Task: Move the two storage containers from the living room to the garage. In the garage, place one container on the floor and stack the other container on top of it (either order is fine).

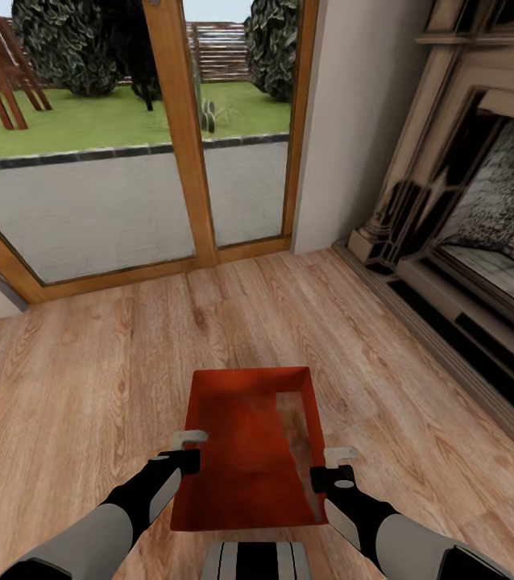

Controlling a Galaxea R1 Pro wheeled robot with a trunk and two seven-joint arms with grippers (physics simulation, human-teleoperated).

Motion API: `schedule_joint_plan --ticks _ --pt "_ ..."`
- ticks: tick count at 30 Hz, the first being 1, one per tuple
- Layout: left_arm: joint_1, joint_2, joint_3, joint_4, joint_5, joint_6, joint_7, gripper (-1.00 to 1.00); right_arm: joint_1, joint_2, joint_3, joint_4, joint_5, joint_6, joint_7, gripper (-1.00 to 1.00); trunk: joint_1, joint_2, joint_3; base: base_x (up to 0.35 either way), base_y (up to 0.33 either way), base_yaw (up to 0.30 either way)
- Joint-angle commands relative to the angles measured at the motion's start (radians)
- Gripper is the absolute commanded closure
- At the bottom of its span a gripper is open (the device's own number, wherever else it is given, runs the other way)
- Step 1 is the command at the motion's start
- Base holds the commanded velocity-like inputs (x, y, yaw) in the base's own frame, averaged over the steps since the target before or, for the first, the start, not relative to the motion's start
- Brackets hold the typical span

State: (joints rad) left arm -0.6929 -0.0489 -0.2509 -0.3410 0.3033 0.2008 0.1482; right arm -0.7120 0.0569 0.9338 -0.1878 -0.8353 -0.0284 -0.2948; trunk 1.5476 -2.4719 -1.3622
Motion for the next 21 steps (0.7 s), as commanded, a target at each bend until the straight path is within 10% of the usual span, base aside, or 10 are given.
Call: schedule_joint_plan --ticks 1,21 --pt "0.000 0.007 -0.013 -0.003 -0.002 0.007 0.015 1.00 0.000 -0.002 -0.006 0.005 0.004 -0.001 -0.001 1.00 0.033 0.007 0.002 0.000 0.000 0.000" --pt "0.000 0.007 -0.014 -0.003 0.002 0.008 0.014 1.00 0.000 -0.001 -0.006 0.005 0.004 -0.001 -0.001 1.00 -0.043 0.147 0.065 0.000 0.000 0.000"
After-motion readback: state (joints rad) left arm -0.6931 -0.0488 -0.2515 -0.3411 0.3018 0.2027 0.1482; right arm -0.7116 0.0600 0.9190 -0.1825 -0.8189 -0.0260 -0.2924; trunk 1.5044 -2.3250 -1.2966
